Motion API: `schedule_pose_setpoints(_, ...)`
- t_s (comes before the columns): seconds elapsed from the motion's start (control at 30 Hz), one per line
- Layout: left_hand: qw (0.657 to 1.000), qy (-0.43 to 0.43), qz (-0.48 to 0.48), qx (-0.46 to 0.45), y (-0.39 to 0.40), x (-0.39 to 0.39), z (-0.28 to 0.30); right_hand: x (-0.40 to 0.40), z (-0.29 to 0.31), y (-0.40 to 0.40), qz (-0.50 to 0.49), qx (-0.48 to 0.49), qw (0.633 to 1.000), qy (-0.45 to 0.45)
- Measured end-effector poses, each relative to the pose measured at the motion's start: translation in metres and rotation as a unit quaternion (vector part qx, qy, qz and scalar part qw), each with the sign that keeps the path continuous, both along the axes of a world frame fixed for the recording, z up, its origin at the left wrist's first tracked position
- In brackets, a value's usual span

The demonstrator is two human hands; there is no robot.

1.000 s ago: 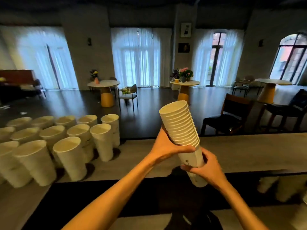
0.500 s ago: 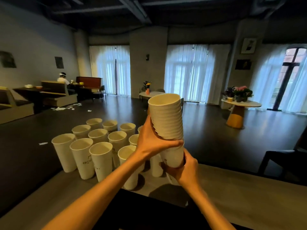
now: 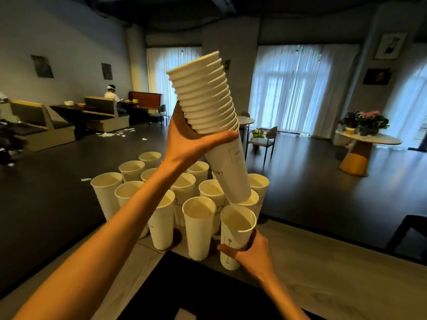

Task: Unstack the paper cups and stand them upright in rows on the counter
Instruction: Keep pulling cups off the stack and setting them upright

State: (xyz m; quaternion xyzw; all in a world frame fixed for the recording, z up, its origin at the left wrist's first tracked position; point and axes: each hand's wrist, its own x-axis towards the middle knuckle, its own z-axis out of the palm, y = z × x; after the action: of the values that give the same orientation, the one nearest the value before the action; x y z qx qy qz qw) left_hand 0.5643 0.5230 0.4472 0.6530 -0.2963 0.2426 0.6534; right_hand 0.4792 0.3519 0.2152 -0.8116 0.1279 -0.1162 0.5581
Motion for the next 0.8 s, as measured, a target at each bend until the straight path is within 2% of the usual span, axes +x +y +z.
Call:
schedule_pose_setpoints(0.1,1.000,-0.003,0.008,0.014,0.002,0.000,-0.003,0.001,0.005,0.001,0.003,0.008,1.000,0.017)
schedule_pose_setpoints(0.43,0.998,0.036,-0.032,-0.039,-0.012,-0.020,0.010,-0.021,0.006,-0.018,0.050,-0.023,0.993,0.100)
schedule_pose_setpoints(0.57,0.996,0.031,-0.069,-0.037,-0.037,-0.029,0.008,-0.050,0.016,-0.052,-0.018,-0.077,0.994,0.074)
schedule_pose_setpoints(0.8,0.987,0.012,-0.149,0.050,-0.122,-0.064,-0.028,-0.109,0.069,-0.108,-0.069,-0.136,0.986,-0.066)
